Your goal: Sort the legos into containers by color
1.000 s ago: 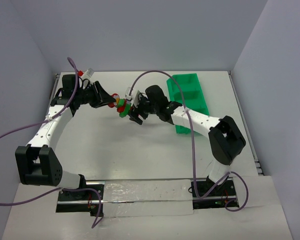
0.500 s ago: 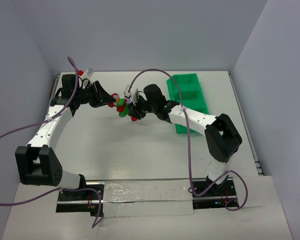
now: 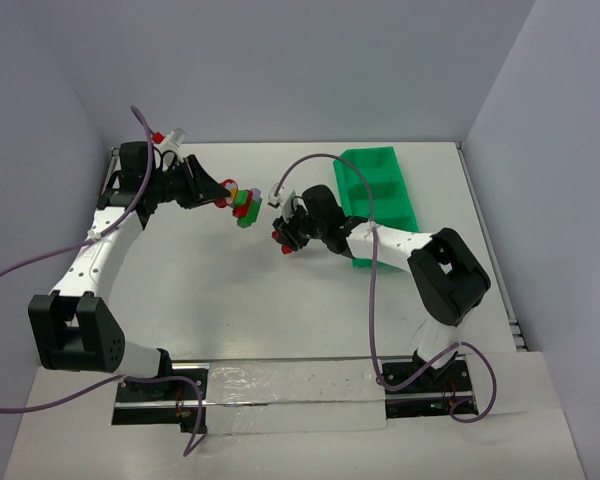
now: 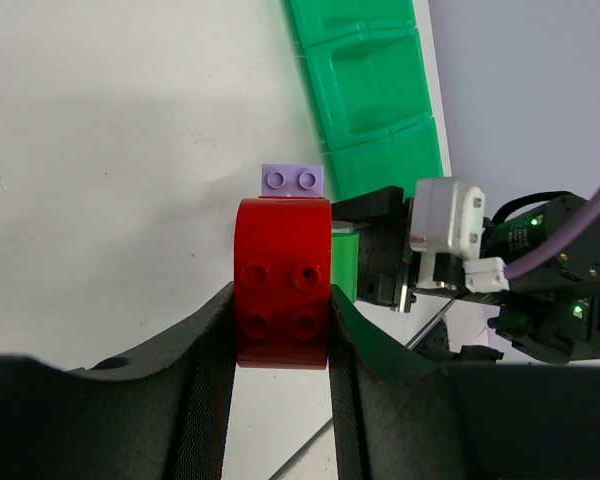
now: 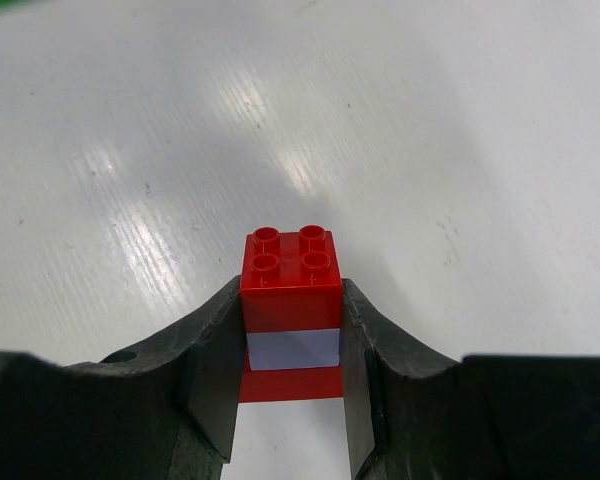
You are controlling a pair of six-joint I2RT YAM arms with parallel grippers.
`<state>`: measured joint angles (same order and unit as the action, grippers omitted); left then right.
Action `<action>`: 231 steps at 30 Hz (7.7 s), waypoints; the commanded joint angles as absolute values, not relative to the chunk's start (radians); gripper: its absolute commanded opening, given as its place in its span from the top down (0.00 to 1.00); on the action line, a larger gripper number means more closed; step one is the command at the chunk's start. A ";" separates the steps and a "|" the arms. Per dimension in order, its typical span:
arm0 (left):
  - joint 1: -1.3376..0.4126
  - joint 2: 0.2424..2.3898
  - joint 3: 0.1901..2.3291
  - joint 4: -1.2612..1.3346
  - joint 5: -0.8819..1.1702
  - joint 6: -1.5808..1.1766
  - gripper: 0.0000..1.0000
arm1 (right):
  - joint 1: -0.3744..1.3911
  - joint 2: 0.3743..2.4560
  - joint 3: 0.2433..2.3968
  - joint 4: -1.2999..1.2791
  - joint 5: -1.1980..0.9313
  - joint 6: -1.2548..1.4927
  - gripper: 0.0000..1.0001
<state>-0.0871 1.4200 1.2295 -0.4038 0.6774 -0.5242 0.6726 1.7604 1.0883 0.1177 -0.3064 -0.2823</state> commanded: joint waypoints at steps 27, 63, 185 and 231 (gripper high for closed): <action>-0.322 1.620 1.348 -0.498 -0.330 -0.522 1.00 | 0.672 1.495 1.021 0.162 -0.036 -0.002 0.98; -0.181 1.440 1.245 -0.332 0.137 -0.450 0.01 | 0.672 1.383 1.086 -0.039 0.029 0.195 0.83; -0.812 2.113 1.869 -0.179 0.262 -0.684 0.01 | 0.166 1.020 1.234 -0.592 0.301 0.486 0.83; -0.495 1.342 0.985 0.063 0.584 -0.548 0.04 | 0.466 1.539 1.258 -0.336 -0.358 0.883 0.79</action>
<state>-0.4647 1.3631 0.9485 0.0320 0.5522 -0.6756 0.4586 1.5418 1.2140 -0.3683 -0.3447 0.7926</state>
